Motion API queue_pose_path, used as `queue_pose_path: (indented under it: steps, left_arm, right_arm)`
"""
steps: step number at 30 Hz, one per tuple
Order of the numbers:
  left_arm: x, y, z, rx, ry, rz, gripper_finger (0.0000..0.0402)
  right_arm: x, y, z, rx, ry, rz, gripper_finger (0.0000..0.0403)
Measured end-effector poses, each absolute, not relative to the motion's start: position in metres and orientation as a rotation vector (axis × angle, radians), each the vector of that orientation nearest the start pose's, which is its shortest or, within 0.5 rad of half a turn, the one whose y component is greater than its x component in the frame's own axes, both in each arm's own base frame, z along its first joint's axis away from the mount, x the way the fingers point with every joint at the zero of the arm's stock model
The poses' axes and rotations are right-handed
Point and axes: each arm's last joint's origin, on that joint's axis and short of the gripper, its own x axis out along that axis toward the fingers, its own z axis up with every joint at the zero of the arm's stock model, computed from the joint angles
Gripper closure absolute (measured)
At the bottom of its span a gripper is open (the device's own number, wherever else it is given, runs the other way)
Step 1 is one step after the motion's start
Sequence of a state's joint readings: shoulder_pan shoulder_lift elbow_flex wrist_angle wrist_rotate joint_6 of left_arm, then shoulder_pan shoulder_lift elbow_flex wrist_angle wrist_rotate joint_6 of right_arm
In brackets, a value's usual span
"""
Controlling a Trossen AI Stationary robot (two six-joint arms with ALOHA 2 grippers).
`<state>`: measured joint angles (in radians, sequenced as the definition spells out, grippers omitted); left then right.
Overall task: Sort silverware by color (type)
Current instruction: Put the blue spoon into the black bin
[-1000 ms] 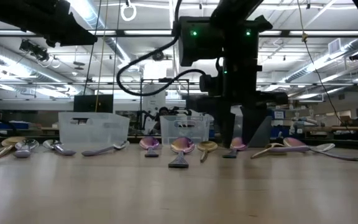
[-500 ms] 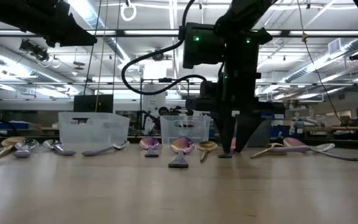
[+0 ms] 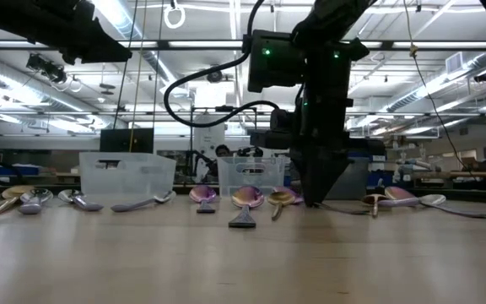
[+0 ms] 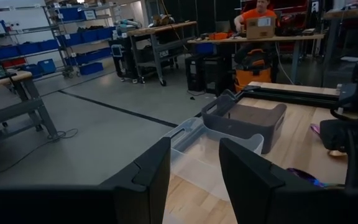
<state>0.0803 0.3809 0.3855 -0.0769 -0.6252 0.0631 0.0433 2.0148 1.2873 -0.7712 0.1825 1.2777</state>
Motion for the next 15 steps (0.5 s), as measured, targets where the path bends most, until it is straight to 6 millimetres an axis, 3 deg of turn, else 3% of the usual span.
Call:
queue_pose_path:
  steps: [15]
  left_arm:
    - [0.11,0.024,0.256,0.053,0.085,0.629,0.0255]
  right_arm:
    - [0.353,0.008,0.153,0.809,1.145,-1.025,0.038]
